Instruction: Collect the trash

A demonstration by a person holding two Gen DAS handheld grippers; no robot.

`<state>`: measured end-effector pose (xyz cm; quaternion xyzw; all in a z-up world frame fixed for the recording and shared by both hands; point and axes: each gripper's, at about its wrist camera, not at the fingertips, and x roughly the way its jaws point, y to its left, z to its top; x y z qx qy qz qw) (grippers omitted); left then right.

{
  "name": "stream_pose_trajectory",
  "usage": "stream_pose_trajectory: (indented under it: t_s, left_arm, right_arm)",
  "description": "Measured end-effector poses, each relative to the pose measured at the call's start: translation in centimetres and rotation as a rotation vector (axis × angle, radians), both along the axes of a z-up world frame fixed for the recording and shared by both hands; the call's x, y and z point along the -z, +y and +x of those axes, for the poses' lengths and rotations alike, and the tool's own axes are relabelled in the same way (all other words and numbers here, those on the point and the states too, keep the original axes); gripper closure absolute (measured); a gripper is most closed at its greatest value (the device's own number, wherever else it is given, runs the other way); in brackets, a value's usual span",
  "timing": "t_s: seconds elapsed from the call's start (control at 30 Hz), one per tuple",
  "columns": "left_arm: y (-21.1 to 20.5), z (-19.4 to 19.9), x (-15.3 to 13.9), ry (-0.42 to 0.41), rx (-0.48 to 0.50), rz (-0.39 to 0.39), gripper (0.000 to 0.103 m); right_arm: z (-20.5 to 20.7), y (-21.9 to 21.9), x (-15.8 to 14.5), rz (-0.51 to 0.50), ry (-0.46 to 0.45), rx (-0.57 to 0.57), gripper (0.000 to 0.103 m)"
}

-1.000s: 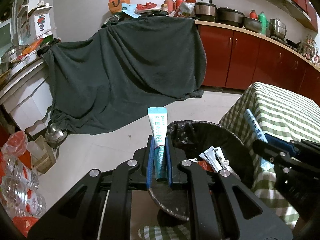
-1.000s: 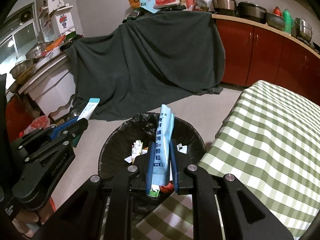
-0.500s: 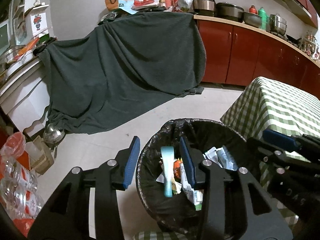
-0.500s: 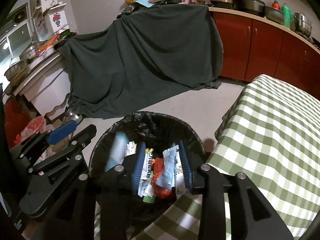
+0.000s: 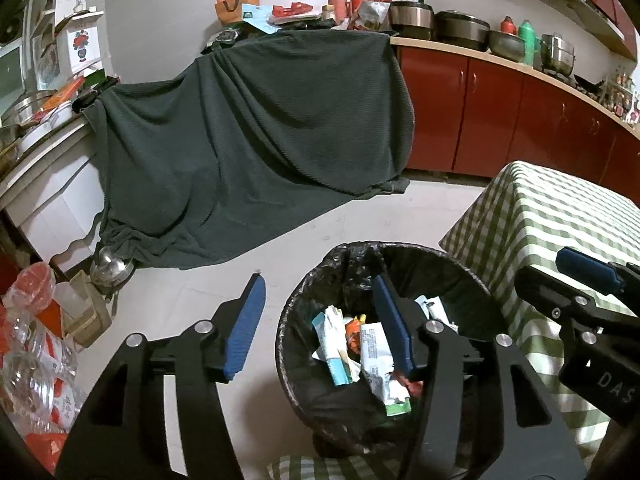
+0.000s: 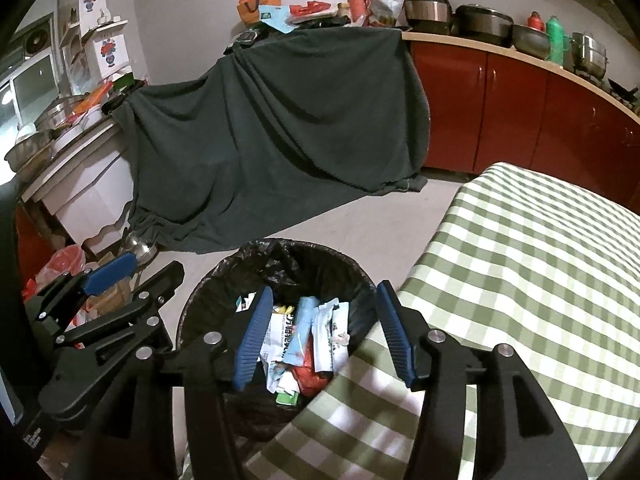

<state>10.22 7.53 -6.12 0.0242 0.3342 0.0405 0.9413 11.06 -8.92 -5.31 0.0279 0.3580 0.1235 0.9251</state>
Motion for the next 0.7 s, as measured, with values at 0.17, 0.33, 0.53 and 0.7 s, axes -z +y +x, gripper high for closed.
stream_pose_trajectory:
  t_s: [0.17, 0.33, 0.53, 0.7]
  left_arm:
    - [-0.4, -1.3, -1.2, -0.018, 0.004, -0.004, 0.04]
    - [-0.5, -2.8, -2.3, -0.036, 0.011, -0.01, 0.036]
    - [-0.7, -4.7, -3.5, -0.049, 0.01, -0.015, 0.026]
    - [-1.0, -6.5, -4.6, -0.071, 0.011, 0.0, 0.023]
  right_arm:
    - [-1.2, -0.8, -0.8, -0.003, -0.022, 0.021, 0.045]
    - [-2.7, -1.5, -1.7, -0.009, -0.052, 0.039, 0.041]
    - [-4.4, -2.3, -2.6, -0.011, -0.087, 0.063, 0.037]
    - [-5.8, -2.7, -3.2, -0.017, -0.111, 0.076, 0.036]
